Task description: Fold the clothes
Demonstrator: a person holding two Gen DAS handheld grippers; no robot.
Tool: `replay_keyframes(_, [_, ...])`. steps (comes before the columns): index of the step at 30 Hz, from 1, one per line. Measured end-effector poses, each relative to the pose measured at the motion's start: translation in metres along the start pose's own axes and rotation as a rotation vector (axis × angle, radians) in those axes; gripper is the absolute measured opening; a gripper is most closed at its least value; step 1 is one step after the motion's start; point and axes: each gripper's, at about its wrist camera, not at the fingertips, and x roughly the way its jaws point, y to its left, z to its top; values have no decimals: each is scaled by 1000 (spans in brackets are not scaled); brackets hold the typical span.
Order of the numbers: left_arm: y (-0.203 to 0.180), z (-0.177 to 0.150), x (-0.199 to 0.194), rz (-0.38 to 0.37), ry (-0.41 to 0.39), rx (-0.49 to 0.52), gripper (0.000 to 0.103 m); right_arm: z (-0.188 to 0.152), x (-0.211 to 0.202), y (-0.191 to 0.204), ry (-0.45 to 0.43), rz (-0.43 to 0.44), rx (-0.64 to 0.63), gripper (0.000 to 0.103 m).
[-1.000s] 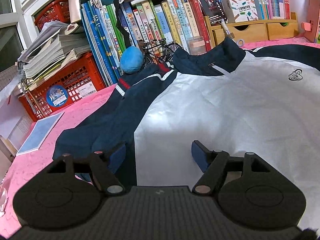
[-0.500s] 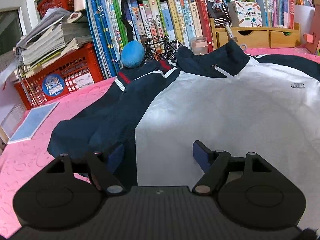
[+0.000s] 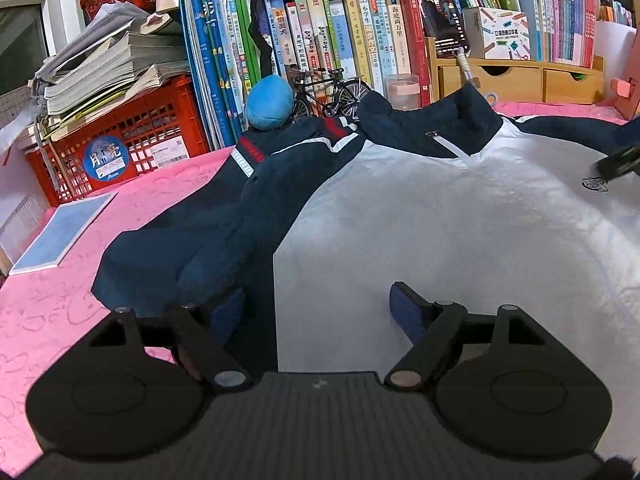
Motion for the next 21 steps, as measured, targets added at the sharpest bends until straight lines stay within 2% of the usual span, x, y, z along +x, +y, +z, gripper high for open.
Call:
replay_keyframes(3, [1, 0, 0, 13, 1, -2, 87, -2, 21, 26, -40, 89, 48, 68])
replay_keyframes(5, [6, 0, -3, -5, 2, -16, 86, -5, 33, 34, -64, 135, 101, 74])
replay_keyframes(8, [25, 8, -15, -23, -9, -68, 86, -8, 39, 33, -91, 144, 133, 79])
replay_keyframes(9, [41, 17, -26, -19, -46, -108, 86, -10, 40, 31, -104, 143, 140, 81])
replay_keyframes(11, [72, 31, -37, 34, -128, -177, 90, -14, 45, 26, -102, 161, 176, 87])
replay_keyframes(12, [91, 40, -38, 99, -167, -219, 98, -15, 47, 23, -96, 172, 194, 88])
replay_keyframes(13, [105, 47, -32, 146, -167, -259, 101, -16, 48, 22, -95, 172, 198, 88])
replay_keyframes(14, [119, 54, -19, 160, -129, -313, 101, -17, 47, 23, -95, 165, 191, 89])
replay_keyframes(16, [154, 58, 25, 62, 18, -488, 99, -19, 47, 24, -95, 159, 188, 90])
replay_keyframes(17, [164, 56, 46, 14, 89, -580, 93, -19, 48, 23, -93, 163, 194, 91])
replay_keyframes(19, [171, 52, 65, 24, 91, -644, 86, -19, 49, 23, -91, 163, 198, 91])
replay_keyframes(20, [166, 57, 68, 42, 92, -620, 53, -19, 49, 23, -91, 161, 197, 92])
replay_keyframes(21, [159, 58, 73, 5, 117, -606, 24, -19, 49, 23, -91, 160, 197, 92])
